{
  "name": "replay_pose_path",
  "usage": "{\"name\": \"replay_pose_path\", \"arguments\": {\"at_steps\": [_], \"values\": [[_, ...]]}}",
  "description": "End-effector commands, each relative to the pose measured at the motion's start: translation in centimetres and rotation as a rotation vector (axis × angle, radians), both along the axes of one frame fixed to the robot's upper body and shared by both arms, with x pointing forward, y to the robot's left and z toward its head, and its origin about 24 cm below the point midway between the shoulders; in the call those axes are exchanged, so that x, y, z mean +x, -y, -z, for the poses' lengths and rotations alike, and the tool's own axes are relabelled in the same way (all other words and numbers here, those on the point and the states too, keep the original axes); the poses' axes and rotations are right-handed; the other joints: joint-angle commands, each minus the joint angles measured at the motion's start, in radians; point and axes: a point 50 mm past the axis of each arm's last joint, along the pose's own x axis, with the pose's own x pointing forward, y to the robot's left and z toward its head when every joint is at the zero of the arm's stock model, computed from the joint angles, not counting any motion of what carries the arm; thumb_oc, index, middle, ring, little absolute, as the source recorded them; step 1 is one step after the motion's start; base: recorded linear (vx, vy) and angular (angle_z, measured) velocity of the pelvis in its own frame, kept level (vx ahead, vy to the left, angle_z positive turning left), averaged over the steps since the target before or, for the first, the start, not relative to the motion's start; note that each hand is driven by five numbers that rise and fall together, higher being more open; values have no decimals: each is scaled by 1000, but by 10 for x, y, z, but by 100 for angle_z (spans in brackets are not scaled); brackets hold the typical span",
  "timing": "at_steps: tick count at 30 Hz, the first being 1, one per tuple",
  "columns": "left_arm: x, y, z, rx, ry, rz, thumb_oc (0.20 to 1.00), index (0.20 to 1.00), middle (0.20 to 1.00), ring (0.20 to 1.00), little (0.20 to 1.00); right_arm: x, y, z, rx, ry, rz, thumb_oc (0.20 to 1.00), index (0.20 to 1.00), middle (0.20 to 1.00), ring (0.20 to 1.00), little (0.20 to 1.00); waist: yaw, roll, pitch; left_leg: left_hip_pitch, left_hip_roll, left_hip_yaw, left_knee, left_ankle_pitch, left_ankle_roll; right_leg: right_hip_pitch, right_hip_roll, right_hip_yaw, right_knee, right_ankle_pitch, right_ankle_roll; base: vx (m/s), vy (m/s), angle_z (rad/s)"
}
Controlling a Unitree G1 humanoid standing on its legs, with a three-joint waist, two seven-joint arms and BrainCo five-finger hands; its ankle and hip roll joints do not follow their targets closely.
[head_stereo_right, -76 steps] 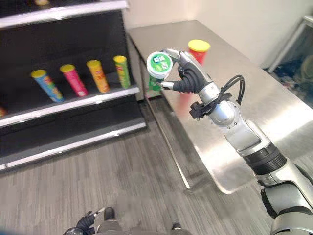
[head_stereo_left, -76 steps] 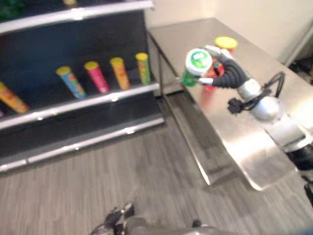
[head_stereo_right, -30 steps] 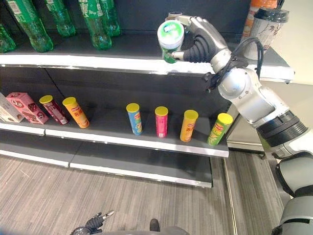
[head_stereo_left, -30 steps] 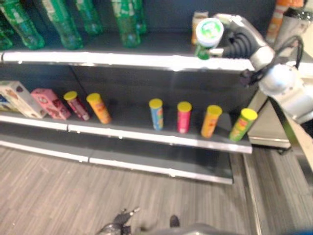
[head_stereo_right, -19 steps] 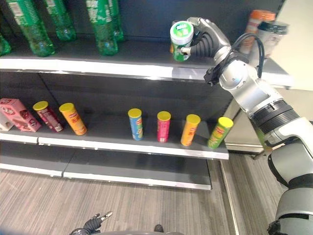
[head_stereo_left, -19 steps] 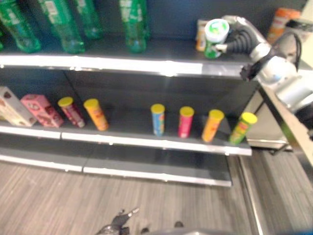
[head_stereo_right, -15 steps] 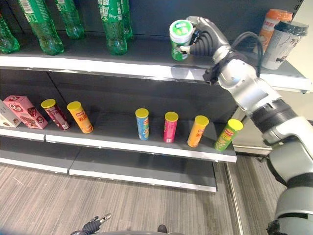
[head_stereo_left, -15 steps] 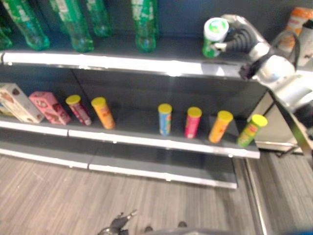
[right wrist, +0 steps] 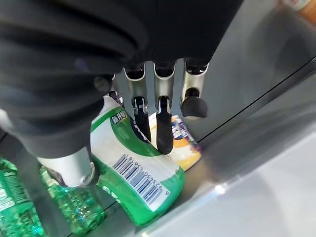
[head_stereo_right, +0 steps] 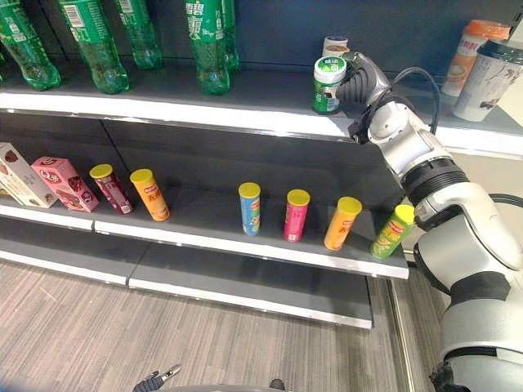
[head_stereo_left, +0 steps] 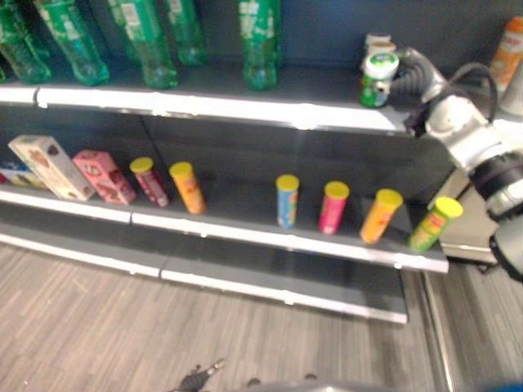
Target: Put the goods on the table back onto the shelves and tidy them up.
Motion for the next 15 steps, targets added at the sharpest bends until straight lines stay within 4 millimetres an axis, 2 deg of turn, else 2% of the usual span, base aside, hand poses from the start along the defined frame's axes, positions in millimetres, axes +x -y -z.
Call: {"name": "replay_pose_path", "arguments": {"at_steps": [1,12,15], "values": [[7,-1,-1,24,12,59,1000,1000,1000,1000,1000,0,12,-26,34,50,55,200,200,200,200,200,10,-28,-33,16,25,42,1,-87,0,-18,-72,36,4,13,67,0,0,0],[11,-3,-2,32,18,81,1000,1000,1000,1000,1000,3,9,-5,68,-20,24,200,200,200,200,200,0,-30,-33,24,27,51,1,-94,0,-20,-75,38,4,16,67,5,2,-2],[11,-3,-2,34,18,84,1000,1000,1000,1000,1000,3,9,-6,62,-21,29,200,200,200,200,200,-2,-30,-32,24,28,52,1,-94,0,-20,-75,39,4,17,67,0,0,0]]}}
